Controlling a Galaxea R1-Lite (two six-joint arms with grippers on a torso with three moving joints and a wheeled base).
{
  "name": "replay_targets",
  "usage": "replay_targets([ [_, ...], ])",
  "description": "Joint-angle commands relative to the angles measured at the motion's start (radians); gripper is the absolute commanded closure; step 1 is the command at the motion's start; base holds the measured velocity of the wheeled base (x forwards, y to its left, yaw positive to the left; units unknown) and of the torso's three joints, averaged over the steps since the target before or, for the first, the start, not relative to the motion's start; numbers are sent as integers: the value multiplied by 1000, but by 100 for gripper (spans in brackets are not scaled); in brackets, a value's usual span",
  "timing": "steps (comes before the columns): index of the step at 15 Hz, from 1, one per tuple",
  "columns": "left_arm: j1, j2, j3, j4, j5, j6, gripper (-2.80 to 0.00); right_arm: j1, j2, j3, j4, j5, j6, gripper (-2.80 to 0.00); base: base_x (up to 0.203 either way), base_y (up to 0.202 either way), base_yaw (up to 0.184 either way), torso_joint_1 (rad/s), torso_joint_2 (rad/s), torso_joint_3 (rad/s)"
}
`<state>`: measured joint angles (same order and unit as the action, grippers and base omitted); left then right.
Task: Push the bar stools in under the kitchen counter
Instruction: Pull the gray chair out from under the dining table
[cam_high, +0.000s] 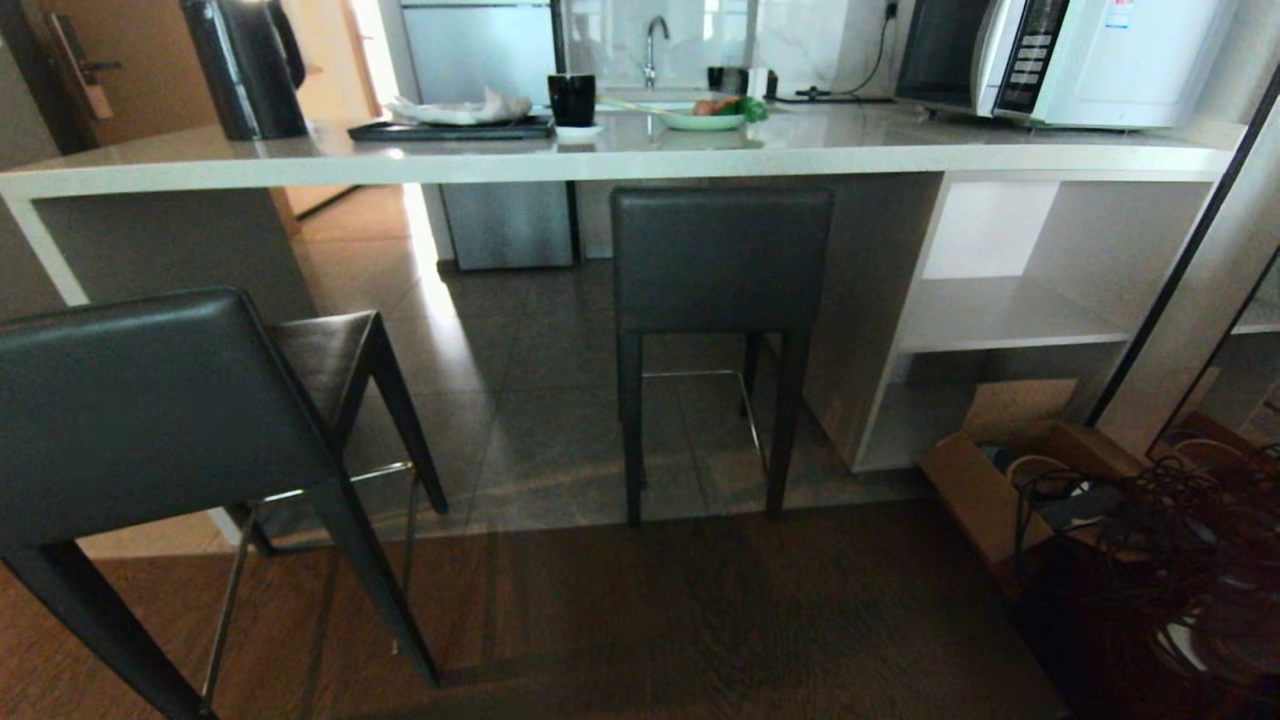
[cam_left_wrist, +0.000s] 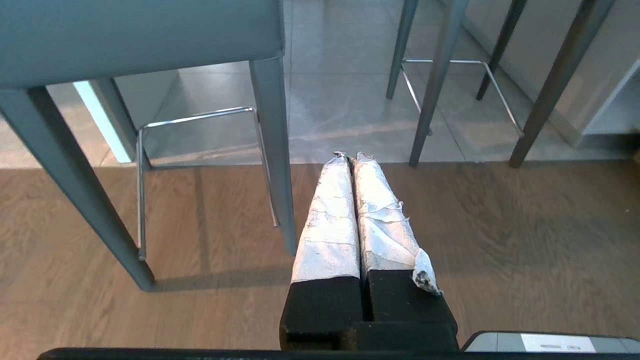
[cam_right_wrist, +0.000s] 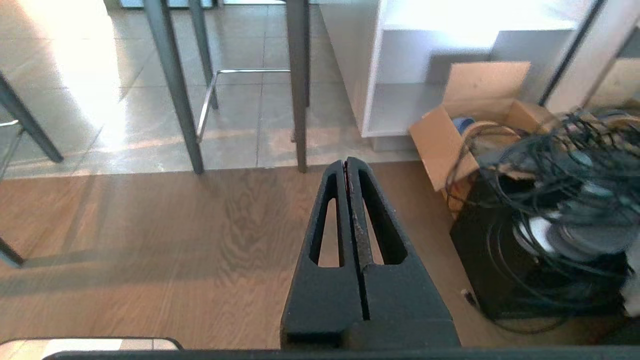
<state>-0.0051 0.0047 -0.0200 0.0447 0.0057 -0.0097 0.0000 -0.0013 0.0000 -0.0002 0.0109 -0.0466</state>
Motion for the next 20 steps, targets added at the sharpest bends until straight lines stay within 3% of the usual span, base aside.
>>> replay_targets([
  [1, 1, 0, 0, 0, 0, 0, 0, 2, 1, 0, 0, 0, -1, 0, 0, 0, 0, 0, 0, 0],
  [6, 1, 0, 0, 0, 0, 0, 0, 2, 1, 0, 0, 0, -1, 0, 19, 0, 1, -1, 0, -1],
  [20, 2, 0, 0, 0, 0, -1, 0, 2, 1, 0, -1, 0, -1, 0, 194, 0, 1, 3, 4, 2],
])
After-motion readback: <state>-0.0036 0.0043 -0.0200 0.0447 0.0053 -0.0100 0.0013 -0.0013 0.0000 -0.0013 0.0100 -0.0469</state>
